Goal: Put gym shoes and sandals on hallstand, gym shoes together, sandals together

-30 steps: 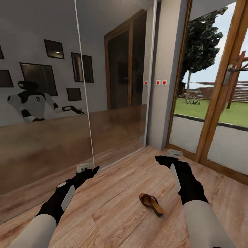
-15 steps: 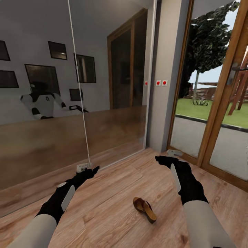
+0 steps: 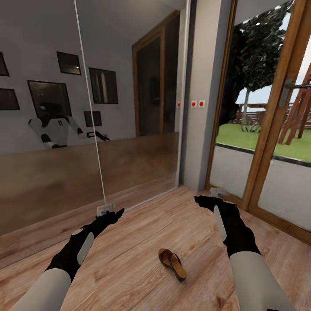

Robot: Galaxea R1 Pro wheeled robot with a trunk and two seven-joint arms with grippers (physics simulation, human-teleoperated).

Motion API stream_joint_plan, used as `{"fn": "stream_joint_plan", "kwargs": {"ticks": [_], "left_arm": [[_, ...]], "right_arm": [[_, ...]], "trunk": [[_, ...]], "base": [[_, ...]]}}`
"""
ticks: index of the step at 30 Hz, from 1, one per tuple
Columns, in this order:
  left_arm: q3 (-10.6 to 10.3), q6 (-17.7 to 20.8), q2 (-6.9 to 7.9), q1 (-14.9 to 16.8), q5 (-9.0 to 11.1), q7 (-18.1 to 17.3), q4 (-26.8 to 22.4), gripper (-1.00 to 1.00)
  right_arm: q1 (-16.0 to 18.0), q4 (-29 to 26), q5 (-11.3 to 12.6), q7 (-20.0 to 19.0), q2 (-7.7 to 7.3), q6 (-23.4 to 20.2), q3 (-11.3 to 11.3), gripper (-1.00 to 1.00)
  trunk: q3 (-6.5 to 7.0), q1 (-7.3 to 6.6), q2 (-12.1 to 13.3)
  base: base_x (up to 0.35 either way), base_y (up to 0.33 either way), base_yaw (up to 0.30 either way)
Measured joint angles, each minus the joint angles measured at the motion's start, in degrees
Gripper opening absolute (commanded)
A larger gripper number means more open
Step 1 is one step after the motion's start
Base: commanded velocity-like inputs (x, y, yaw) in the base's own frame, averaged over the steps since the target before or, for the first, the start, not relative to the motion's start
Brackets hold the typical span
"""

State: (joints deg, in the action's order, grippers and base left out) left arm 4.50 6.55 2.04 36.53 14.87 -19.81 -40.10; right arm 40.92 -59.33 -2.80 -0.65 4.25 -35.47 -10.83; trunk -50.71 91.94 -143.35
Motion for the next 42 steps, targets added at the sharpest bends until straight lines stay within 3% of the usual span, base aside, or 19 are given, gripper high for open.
{"fn": "stream_joint_plan", "kwargs": {"ticks": [31,42], "left_arm": [[0.0,0.0,0.01,0.0,-0.1,0.0,0.0,1.00],[0.0,0.1,0.00,0.0,0.0,0.0,0.0,1.00]], "right_arm": [[0.0,0.0,0.0,0.0,-0.01,0.0,0.0,1.00],[0.0,0.0,0.1,-0.1,-0.04,0.0,0.0,1.00]], "trunk": [[0.00,0.00,0.0],[0.00,0.00,0.0]], "base": [[0.000,-0.017,0.281],[0.000,-0.058,0.041]]}}
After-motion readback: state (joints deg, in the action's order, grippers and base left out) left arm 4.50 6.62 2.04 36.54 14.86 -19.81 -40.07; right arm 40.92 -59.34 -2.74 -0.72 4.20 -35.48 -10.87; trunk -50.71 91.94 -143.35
